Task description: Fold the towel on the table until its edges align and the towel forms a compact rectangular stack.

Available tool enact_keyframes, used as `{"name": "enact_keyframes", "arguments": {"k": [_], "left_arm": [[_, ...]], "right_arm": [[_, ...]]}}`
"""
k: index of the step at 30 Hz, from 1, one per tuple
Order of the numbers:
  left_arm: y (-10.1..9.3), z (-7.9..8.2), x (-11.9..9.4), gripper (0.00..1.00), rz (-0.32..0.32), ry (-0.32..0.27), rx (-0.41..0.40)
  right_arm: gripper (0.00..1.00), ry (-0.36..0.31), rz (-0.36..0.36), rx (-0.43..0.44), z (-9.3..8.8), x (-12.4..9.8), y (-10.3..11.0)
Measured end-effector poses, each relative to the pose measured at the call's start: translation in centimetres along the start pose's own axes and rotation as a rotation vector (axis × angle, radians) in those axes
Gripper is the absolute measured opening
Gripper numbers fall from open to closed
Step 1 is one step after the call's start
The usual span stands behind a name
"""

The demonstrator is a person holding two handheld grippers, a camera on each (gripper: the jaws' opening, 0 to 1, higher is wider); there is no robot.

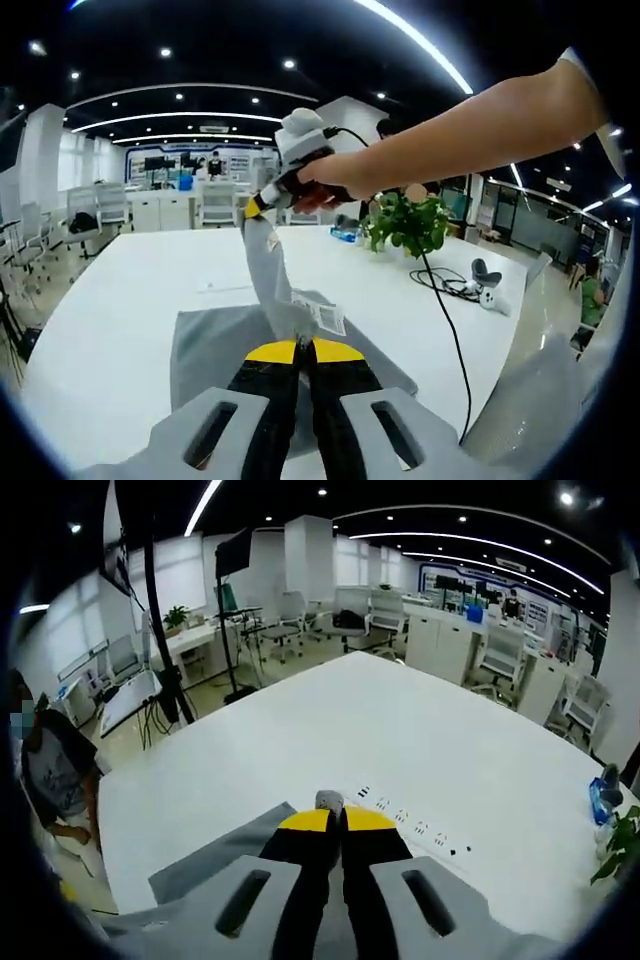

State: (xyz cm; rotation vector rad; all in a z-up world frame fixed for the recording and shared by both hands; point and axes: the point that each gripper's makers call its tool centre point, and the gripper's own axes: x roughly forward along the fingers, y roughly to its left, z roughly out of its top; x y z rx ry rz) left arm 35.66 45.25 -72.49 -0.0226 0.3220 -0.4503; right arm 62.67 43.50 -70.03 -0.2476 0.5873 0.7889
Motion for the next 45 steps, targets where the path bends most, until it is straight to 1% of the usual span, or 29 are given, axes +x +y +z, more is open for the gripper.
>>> {"name": "enact_keyframes", "arguments": {"k": [7,13,14,16,20,22,28,30,36,39,43,45], "left_arm": [[1.2,-1.2,-0.5,0.03,0.021,0.017,-0.018],[1.8,-2.2,-0.7,0.03,0.032,0.027,-0.039],[2.4,-2.8,-0.6,0.03,0.035,0.032,-0.036],[2.4,-3.0,-0.6,0.03,0.034,0.04,-0.034],[3.3,-4.1,-0.6,0.03,0.038,0.053,-0.029],[3.7,-4.7,-0.4,0.03,0.037,0.062,-0.046],[4.2,-5.4,-0.5,0.03,0.038,0.072,-0.046],[4.5,-5.8,-0.5,0.03,0.038,0.078,-0.057],[5.1,-7.4,-0.5,0.03,0.042,0.097,-0.074],[5.9,-8.2,-0.5,0.03,0.05,0.109,-0.077],[6.5,-8.5,-0.4,0.03,0.057,0.114,-0.087],[6.7,-8.9,-0.4,0.04,0.063,0.126,-0.089]], "right_arm": [[0.0,0.015,0.014,-0.024,-0.2,1.4,1.5],[0.0,0.025,0.02,-0.034,-0.4,2.3,2.2],[0.0,0.027,0.021,-0.035,-0.5,2.6,2.4],[0.0,0.033,0.019,-0.041,-0.6,2.9,2.6],[0.0,0.044,0.016,-0.051,-0.9,3.6,2.9],[0.0,0.048,0.018,-0.054,-1.1,4.0,3.1],[0.0,0.062,0.018,-0.058,-1.5,5.2,3.5],[0.0,0.066,0.019,-0.06,-1.7,5.7,3.8],[0.0,0.082,0.022,-0.077,-2.5,7.1,4.7],[0.0,0.092,0.02,-0.092,-2.8,7.8,5.0],[0.0,0.094,0.018,-0.085,-3.0,8.4,5.1],[0.0,0.097,0.018,-0.088,-3.1,8.8,5.3]]}}
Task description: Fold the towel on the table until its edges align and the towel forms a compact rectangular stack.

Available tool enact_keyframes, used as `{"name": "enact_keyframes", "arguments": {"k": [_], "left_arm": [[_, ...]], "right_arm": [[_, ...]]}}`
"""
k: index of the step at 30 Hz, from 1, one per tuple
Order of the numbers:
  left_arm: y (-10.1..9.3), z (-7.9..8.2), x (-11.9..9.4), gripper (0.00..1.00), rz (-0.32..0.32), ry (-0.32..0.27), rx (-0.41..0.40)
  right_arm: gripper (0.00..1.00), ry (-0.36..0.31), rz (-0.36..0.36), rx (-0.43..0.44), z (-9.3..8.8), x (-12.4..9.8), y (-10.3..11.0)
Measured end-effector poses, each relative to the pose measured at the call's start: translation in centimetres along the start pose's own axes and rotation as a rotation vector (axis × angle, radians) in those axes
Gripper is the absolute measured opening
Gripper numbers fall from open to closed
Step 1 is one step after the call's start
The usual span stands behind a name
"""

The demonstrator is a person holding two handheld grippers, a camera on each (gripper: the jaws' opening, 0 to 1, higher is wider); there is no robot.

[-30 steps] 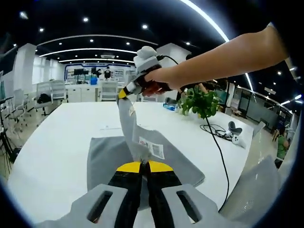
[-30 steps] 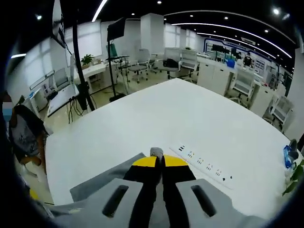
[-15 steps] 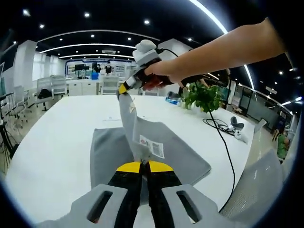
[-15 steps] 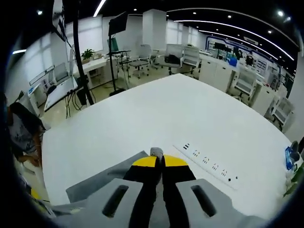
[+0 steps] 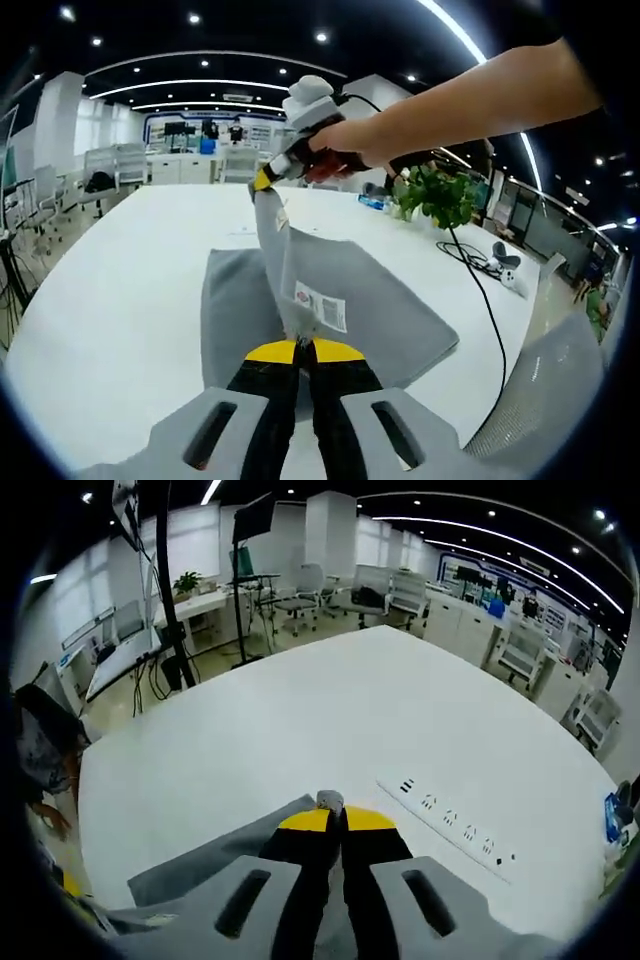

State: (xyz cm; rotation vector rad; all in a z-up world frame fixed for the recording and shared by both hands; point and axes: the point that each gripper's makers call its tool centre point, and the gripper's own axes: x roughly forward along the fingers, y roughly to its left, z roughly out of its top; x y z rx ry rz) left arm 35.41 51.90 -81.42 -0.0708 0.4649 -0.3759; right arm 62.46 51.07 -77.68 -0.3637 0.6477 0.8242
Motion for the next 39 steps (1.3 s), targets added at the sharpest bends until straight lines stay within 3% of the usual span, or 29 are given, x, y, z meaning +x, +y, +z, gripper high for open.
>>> {"name": "enact_keyframes", "arguments": {"k": [23,30,34,39], "left_arm": [[2.0,-3.5,1.1,0.04,0.026,0.067,-0.022],[3.0,-5.7,1.2,0.04,0.046,0.105,-0.031],[3.2,-6.0,1.1,0.05,0.047,0.11,-0.043],[3.3,-6.7,0.8,0.05,0.045,0.134,0.004]], "right_arm": [[0.01,0.033,0.005,-0.038,-1.6,4.1,1.6],[0.01,0.045,-0.001,-0.039,-2.3,5.5,2.2],[0.01,0.049,-0.004,-0.043,-2.7,6.1,2.5],[0.01,0.052,-0.018,-0.029,-2.8,6.4,2.6]]}}
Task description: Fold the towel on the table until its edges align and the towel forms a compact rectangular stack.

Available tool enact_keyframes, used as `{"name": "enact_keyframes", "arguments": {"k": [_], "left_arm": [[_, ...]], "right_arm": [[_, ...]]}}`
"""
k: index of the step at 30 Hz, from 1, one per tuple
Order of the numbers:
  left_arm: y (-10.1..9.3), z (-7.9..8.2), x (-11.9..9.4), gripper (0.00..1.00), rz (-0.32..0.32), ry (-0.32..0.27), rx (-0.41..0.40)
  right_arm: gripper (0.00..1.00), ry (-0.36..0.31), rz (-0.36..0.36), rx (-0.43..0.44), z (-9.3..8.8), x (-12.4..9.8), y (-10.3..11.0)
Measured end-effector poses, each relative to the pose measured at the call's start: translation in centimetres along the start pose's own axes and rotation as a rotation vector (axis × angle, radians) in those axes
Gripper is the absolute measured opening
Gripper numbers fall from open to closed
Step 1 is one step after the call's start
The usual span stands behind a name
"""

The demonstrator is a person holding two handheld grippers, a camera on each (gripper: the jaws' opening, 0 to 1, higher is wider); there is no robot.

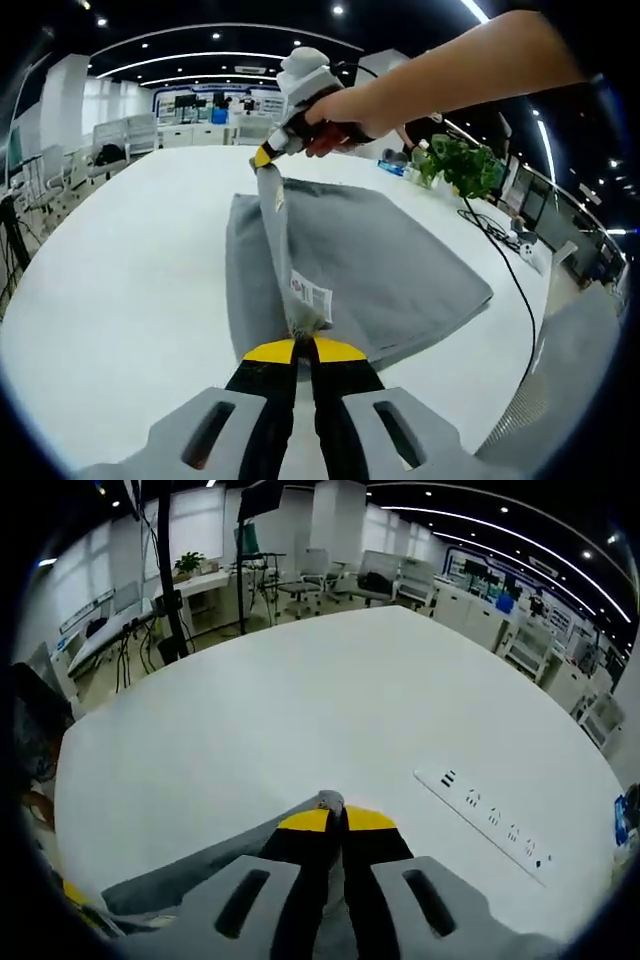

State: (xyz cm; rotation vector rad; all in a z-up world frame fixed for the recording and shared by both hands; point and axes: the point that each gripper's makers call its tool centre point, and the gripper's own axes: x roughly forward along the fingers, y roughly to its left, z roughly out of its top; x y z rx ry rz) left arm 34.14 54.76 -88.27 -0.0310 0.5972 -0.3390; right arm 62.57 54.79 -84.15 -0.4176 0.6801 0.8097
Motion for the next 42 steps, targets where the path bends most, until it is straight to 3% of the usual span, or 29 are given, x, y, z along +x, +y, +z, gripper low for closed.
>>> {"name": "enact_keyframes", "arguments": {"k": [16,23,27,30,39,42], "left_arm": [[1.7,-0.8,-0.7,0.05,0.019,0.016,-0.034],[2.5,-0.9,-1.5,0.05,0.046,0.01,-0.044],[3.0,-0.5,-1.8,0.05,0.062,-0.002,-0.056],[3.4,-0.1,-1.9,0.05,0.077,-0.015,-0.048],[2.2,0.4,-1.3,0.06,0.043,-0.011,-0.019],[1.3,0.1,-1.0,0.06,0.031,-0.004,-0.011]], "right_arm": [[0.03,0.002,0.002,-0.028,-0.2,1.3,0.9],[0.09,-0.045,0.022,-0.026,1.0,1.4,1.4],[0.03,-0.078,0.042,-0.046,2.0,1.3,1.6],[0.06,-0.079,0.04,-0.059,2.3,1.6,1.1],[0.11,-0.101,0.017,-0.065,3.1,0.4,-0.2],[0.14,-0.11,0.006,-0.055,3.3,0.1,-1.5]]}}
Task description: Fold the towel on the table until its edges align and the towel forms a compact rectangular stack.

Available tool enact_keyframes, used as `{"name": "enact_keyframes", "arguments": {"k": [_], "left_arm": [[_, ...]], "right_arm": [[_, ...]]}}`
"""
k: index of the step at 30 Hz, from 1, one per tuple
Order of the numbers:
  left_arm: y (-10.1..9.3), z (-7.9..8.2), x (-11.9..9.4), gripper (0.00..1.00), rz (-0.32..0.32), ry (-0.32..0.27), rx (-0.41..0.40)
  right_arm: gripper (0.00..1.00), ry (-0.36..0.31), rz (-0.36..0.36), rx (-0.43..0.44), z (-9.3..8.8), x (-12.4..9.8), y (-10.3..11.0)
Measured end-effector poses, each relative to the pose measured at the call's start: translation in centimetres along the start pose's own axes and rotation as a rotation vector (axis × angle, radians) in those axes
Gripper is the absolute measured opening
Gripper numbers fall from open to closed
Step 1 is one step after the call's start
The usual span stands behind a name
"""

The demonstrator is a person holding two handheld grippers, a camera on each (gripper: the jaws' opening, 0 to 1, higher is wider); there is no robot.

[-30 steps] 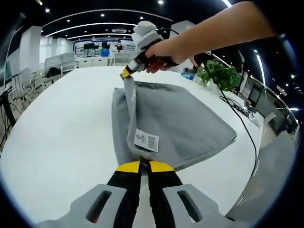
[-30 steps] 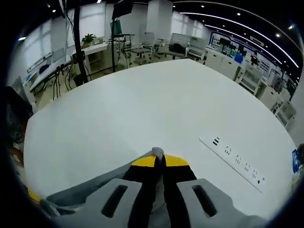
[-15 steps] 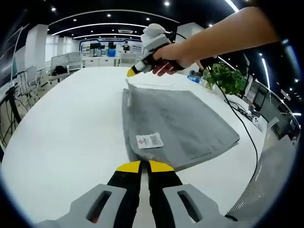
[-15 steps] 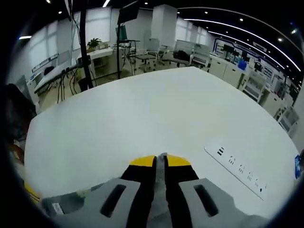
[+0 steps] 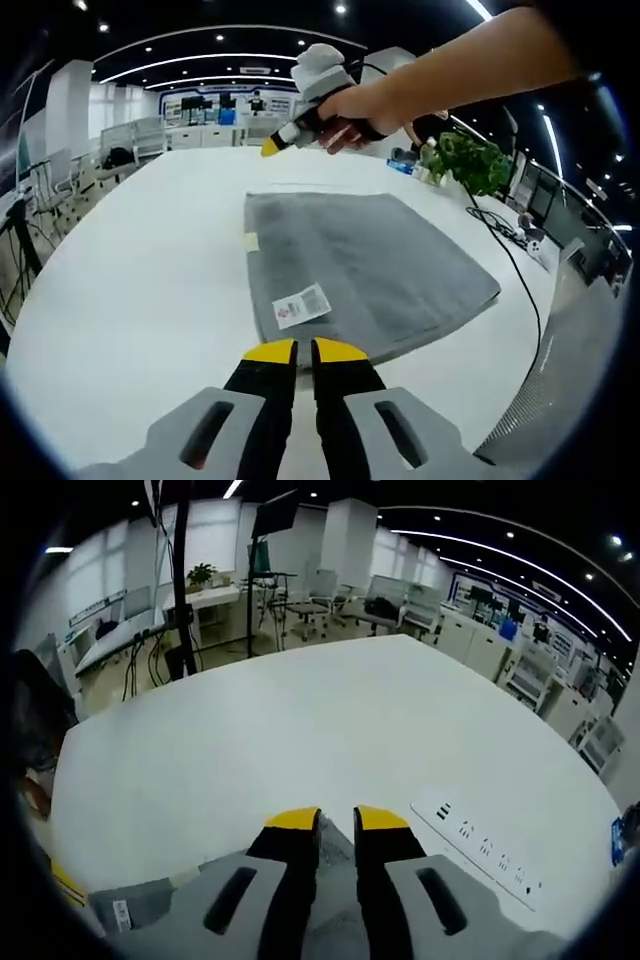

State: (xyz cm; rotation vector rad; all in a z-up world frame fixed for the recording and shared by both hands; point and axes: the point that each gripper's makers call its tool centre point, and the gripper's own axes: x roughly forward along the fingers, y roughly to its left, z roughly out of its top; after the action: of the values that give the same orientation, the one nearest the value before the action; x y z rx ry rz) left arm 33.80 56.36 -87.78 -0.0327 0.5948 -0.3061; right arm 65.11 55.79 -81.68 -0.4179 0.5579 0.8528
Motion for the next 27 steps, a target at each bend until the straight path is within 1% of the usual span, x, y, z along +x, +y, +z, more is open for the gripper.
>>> {"name": "enact_keyframes", "arguments": {"k": [3,5,6,9,10,11,13,14,16,19,24,25,27], "left_arm": [[0.1,-0.9,0.4,0.07,-0.004,0.026,0.012],[0.4,-2.1,1.0,0.07,-0.008,0.053,0.019],[0.6,-2.5,1.1,0.07,-0.007,0.06,0.024],[0.8,-2.8,1.0,0.08,-0.005,0.08,0.026],[0.8,-2.9,1.0,0.07,-0.007,0.085,0.024],[0.6,-2.5,0.8,0.07,-0.008,0.08,0.025],[0.6,-2.6,0.8,0.07,-0.008,0.089,0.037],[0.6,-2.6,0.9,0.08,-0.01,0.094,0.043],[0.7,-2.6,0.7,0.09,-0.004,0.106,0.066],[1.0,-1.9,0.4,0.11,0.01,0.08,0.058],[0.4,-0.6,-0.3,0.12,0.005,0.069,0.072],[0.0,-0.2,-0.5,0.12,0.001,0.065,0.078],[-0.2,0.1,-0.5,0.15,-0.002,0.063,0.094]], "right_arm": [[0.17,-0.006,-0.014,0.0,0.1,-1.0,-0.4],[0.17,-0.011,-0.02,0.003,0.5,-0.9,-0.9],[0.17,-0.009,-0.022,0.004,0.4,-1.3,-1.2],[0.17,-0.014,-0.034,0.0,0.3,-2.4,-1.3],[0.17,-0.016,-0.037,0.007,0.2,-2.6,-1.8],[0.17,-0.014,-0.038,0.011,0.1,-2.7,-2.0],[0.17,-0.016,-0.048,0.008,-0.1,-3.5,-2.1],[0.17,-0.015,-0.05,0.015,-0.2,-3.5,-2.7],[0.17,-0.014,-0.052,0.02,-0.3,-3.9,-3.1],[0.17,-0.02,-0.051,0.03,-0.3,-4.5,-3.9],[0.22,-0.031,-0.056,0.04,0.1,-6.1,-4.2],[0.24,-0.034,-0.058,0.043,0.2,-6.3,-4.3],[0.27,-0.041,-0.059,0.047,0.5,-6.9,-4.5]]}}
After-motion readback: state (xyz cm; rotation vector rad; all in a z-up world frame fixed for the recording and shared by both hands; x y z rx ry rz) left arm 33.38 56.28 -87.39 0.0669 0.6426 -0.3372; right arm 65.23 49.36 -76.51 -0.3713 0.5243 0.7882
